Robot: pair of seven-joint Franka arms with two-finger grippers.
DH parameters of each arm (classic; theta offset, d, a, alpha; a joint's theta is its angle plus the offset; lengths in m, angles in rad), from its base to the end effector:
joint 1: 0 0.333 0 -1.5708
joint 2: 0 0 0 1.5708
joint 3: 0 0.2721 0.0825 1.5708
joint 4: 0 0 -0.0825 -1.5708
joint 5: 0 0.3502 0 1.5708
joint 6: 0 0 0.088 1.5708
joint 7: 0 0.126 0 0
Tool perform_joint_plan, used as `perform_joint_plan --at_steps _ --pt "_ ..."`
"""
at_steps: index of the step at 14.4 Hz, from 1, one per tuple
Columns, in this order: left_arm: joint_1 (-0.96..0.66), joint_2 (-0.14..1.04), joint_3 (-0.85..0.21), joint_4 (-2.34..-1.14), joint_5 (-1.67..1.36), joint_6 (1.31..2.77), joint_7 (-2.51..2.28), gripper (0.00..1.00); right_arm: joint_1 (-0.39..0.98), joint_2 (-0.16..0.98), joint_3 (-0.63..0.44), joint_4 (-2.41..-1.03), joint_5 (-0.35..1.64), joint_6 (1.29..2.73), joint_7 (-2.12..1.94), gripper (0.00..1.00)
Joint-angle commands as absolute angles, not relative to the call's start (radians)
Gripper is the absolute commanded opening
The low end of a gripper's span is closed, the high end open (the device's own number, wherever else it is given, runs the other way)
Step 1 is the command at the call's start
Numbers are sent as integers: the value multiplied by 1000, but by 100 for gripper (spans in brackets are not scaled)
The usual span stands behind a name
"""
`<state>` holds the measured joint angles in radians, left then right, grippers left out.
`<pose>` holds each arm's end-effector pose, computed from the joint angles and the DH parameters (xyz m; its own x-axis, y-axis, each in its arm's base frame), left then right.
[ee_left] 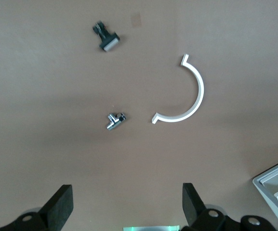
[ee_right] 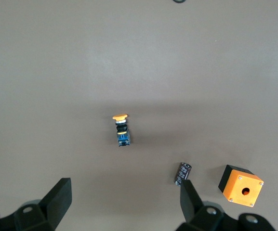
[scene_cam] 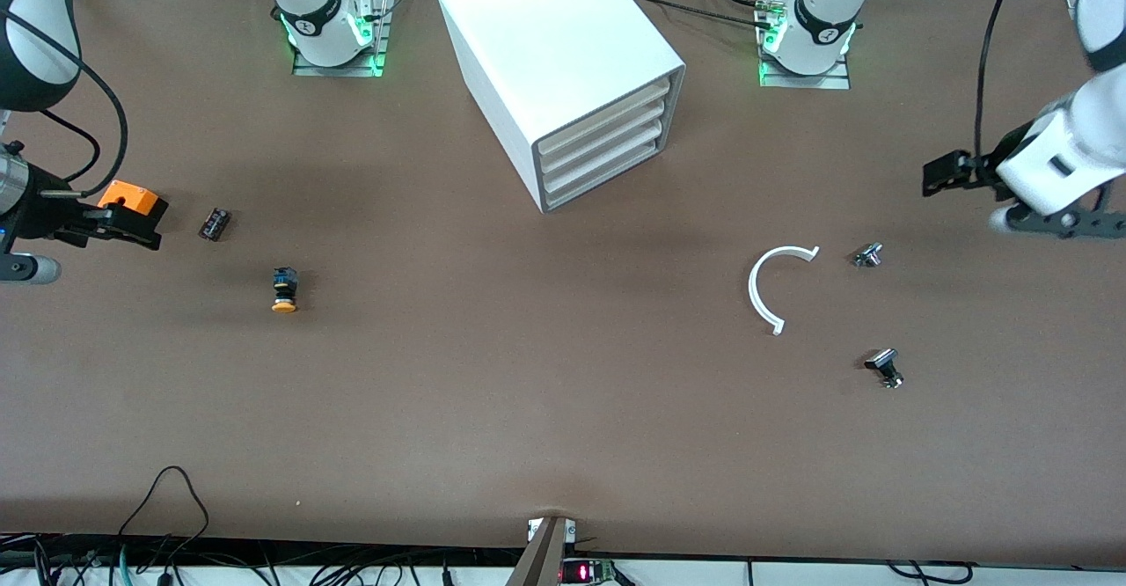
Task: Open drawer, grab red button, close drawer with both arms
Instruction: 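Reach the left gripper to the drawer handle while the right gripper advances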
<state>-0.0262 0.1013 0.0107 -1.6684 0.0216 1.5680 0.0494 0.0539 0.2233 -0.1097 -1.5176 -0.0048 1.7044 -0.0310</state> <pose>0.5301 -0.0057 0.4660 0.9774 -0.0643 -0.2012 -0.0682 -0.9976 -0.0123 0.5823 -0.0281 0.4737 0.9991 -0.0223 -0.0361 -0.0213 -0.9994 0.0279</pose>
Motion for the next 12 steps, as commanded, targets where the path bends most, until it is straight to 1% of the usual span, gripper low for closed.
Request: perform_joint_plan --at_steps 1,3,5,9,10,12 --pt "-20 133 -23 -1663 26 1552 64 100 52 238 -106 -1500 9 1690 -20 100" --pt "-9 178 -25 -1673 -104 1551 64 100 54 238 -106 -1500 9 1689 -20 100" --pt "5 262 -35 -1695 -290 1551 66 100 57 238 -101 -1500 9 1687 -31 100" --pt "3 320 -75 -1836 -549 1592 69 100 89 259 -98 -1500 23 1697 -26 100" --pt "5 351 -81 -1856 -592 1585 74 100 109 264 -98 -1500 35 1701 -20 100" --pt "6 396 -116 -1913 -646 1583 139 100 130 310 -98 -1496 38 1730 -17 100"
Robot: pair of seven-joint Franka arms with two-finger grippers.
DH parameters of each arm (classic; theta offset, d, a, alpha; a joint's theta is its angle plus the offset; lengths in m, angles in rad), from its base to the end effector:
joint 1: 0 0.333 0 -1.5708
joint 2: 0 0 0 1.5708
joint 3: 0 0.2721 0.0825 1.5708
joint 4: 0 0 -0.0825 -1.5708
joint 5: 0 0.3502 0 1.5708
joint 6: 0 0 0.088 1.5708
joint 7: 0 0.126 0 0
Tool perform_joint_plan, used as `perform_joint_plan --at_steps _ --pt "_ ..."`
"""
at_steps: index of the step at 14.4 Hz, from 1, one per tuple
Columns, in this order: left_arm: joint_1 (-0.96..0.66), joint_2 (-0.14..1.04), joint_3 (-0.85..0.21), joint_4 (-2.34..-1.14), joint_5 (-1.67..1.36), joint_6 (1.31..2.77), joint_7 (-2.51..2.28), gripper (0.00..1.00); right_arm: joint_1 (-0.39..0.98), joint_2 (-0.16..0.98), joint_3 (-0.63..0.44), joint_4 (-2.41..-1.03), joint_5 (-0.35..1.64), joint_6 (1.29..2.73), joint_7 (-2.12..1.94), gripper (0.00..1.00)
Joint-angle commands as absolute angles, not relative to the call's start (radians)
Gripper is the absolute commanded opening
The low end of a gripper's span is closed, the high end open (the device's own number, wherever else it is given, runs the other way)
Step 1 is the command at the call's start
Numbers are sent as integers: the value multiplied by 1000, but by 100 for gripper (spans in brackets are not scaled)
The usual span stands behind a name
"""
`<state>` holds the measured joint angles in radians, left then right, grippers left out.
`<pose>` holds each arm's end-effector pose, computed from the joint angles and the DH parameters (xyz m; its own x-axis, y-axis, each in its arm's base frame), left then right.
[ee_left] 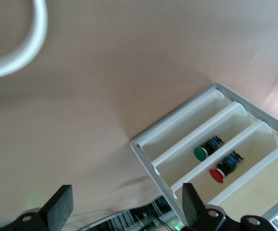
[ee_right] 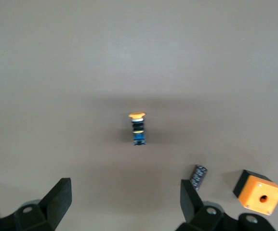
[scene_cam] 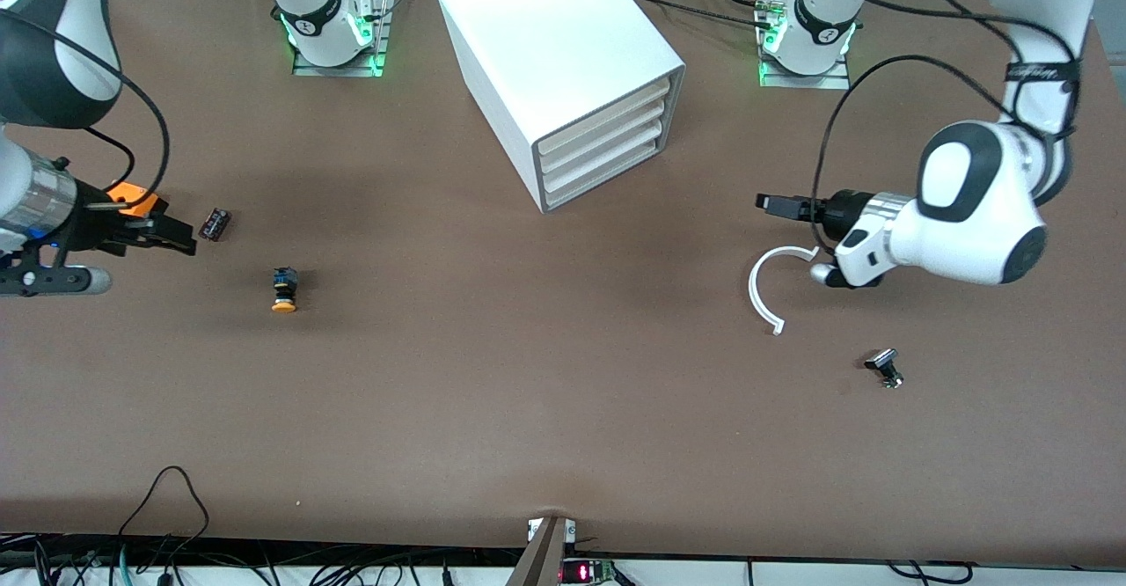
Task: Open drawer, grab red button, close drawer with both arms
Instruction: 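Reach the left gripper to the drawer handle while the right gripper advances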
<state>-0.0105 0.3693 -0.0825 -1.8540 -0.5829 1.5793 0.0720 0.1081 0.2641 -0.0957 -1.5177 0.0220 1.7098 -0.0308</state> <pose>0.5027 -0.1150 0.2754 0.8120 -0.1437 -0.5657 0.2028 -0.8393 0.5044 0.5888 0.0146 0.4501 0.9966 0.0416 -0.0708 0.0418 -0.9991 0.0012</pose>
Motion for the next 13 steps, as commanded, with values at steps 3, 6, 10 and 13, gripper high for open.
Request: perform_joint_plan --at_steps 3,6,10,13 --pt "3 434 -193 -1992 -737 1595 280 100 182 357 -98 -1496 41 1781 -26 100" --pt "-3 439 -251 -2040 -853 1612 333 100 264 399 -97 -1499 75 1847 -29 100" --pt "-6 439 -374 -2144 -920 1750 434 100 308 440 -97 -1508 74 1899 -40 100" --pt "-8 437 -423 -2198 -985 1824 469 99 351 474 -95 -1508 74 1931 -91 100"
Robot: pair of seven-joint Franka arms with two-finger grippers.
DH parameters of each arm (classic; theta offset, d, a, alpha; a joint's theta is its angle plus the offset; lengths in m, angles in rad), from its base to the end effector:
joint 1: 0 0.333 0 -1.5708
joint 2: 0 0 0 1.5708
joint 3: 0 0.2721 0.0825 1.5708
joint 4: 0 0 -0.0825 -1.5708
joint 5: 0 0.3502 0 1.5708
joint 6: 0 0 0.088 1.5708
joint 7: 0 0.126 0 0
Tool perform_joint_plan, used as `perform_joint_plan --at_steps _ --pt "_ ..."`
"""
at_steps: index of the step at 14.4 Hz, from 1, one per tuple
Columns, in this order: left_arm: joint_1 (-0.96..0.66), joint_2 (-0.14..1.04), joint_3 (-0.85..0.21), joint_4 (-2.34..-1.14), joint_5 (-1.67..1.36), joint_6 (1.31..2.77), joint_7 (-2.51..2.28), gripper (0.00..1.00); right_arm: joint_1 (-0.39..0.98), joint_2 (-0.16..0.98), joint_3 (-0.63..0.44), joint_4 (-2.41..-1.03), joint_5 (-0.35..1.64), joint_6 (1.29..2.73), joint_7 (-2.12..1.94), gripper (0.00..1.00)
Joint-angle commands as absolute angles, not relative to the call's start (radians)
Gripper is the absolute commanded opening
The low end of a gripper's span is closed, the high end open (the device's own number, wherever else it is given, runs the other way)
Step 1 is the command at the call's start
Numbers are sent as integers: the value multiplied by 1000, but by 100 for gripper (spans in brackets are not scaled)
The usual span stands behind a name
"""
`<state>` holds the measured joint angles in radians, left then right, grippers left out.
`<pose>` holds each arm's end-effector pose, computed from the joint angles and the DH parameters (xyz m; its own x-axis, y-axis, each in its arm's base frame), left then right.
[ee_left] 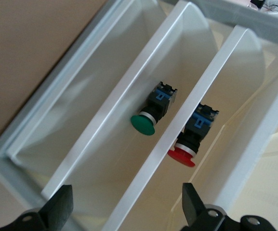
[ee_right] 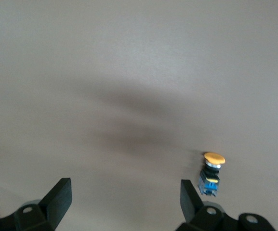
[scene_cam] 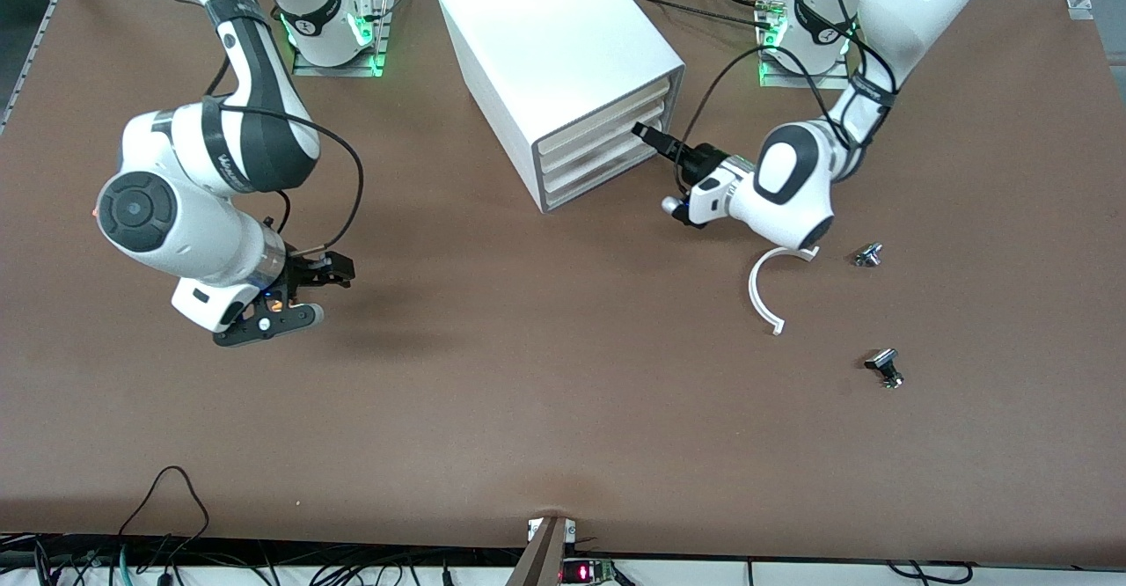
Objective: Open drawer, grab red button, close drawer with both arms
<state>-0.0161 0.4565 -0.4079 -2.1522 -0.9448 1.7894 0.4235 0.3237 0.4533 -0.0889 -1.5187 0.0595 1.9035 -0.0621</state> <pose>0.3782 -0.2745 0.1848 0.7295 -0.4786 -0.4886 0.1593 -0.5758 0.8019 0.6072 0.1572 0.3498 0.9579 0.2795 -0.0655 0.2788 -0.9602 -0.0200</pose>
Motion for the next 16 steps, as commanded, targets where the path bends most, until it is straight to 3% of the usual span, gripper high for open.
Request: perform_joint_plan --at_steps 1,3,6,8,9,10,11,16 --pt "-8 437 -423 -2200 -985 1824 471 98 360 476 -95 -1503 69 1934 -81 100" --pt "-9 437 -439 -2213 -986 1827 471 90 382 476 -95 -1497 66 1934 -80 100" --pt "-8 436 -445 -2226 -986 1827 472 47 380 476 -91 -1497 75 1988 -148 100" --pt "-9 434 -462 -2226 -989 1828 474 46 380 469 -63 -1491 122 1990 -280 100" --pt "-9 434 -462 -2226 -989 1829 476 35 383 466 -54 -1490 177 1990 -375 100" --pt "-8 431 -462 -2226 -988 1830 477 8 387 465 -42 -1488 243 1988 -475 100" --pt "-2 428 -460 -2224 -985 1830 477 0 387 462 -22 -1467 308 1973 -551 100" --pt "29 416 -315 -2146 -939 1829 472 0 390 462 -20 -1362 289 1861 -742 100"
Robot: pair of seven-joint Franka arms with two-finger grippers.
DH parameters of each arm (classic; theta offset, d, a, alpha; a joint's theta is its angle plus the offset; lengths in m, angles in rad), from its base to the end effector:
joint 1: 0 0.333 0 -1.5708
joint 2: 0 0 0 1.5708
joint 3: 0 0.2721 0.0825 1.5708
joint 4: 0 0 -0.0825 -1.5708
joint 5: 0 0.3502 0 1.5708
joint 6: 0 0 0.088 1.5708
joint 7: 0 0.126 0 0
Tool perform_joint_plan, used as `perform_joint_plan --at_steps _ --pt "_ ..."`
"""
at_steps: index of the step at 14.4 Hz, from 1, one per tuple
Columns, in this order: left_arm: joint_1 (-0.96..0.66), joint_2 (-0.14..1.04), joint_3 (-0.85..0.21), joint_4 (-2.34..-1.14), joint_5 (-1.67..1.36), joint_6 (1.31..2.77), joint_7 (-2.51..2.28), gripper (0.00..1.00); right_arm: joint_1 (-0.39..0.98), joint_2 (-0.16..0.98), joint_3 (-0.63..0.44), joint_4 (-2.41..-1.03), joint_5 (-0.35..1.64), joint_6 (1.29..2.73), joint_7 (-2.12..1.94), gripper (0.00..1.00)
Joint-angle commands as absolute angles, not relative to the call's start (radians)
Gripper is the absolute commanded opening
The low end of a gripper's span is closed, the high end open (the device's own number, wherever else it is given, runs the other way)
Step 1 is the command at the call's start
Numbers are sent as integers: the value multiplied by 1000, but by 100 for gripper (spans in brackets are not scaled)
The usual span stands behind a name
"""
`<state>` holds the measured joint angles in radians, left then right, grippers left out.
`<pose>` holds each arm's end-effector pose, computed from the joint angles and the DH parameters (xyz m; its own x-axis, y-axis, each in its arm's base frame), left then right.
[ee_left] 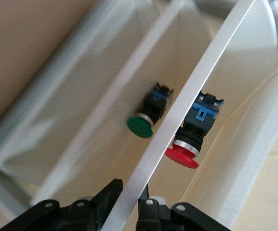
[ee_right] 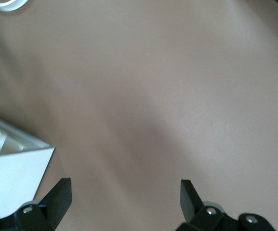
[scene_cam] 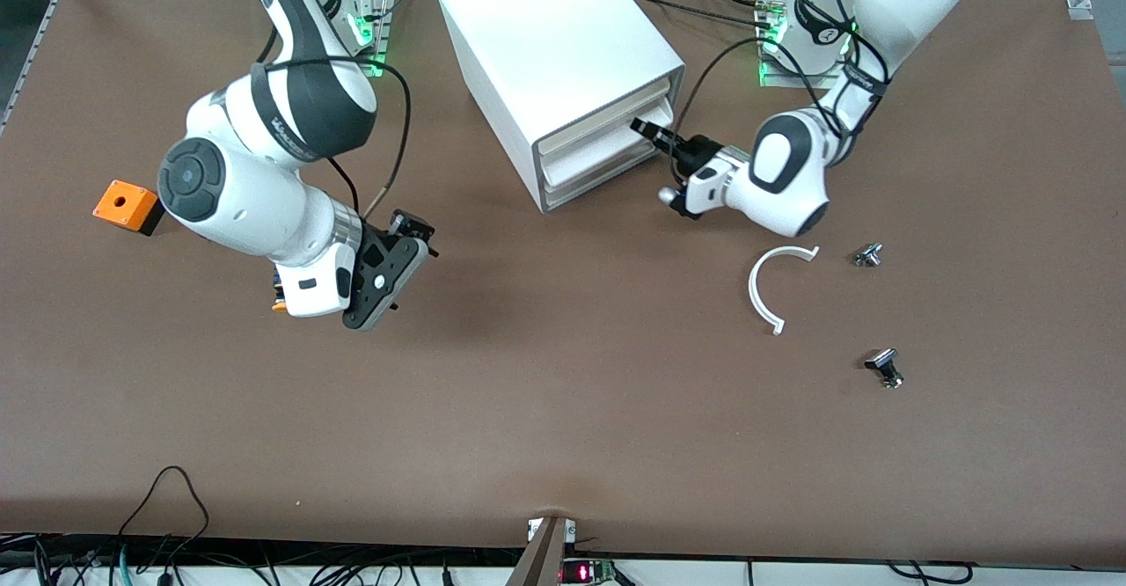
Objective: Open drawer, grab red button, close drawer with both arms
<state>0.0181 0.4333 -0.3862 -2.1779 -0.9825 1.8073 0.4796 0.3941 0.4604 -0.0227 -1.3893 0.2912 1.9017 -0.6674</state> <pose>0.3905 -0.2521 0.1853 0.7802 -0.4371 -0.4476 0.1675 -0.5434 0.8226 0.5950 0.2621 0.4052 0.5825 0.7888 0.1962 0.8120 -0.5538 -0.1845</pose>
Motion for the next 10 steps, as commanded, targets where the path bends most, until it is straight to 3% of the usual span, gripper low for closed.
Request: perform_joint_plan --at_steps 1,6,7,8,10 --pt "31 419 -289 -2107 -890 1829 472 0 391 462 -20 -1361 278 1856 -747 100" --pt "54 423 -230 -2052 -830 1879 474 0 423 489 -18 -1292 267 1852 -749 100" --pt "54 423 -230 -2052 -830 1881 472 26 432 500 -18 -1279 267 1853 -750 100" --pt "55 422 -230 -2052 -831 1879 474 99 446 505 -20 -1273 265 1862 -753 100" --pt "63 417 -232 -2052 -831 1879 476 100 468 511 -20 -1263 264 1868 -752 100"
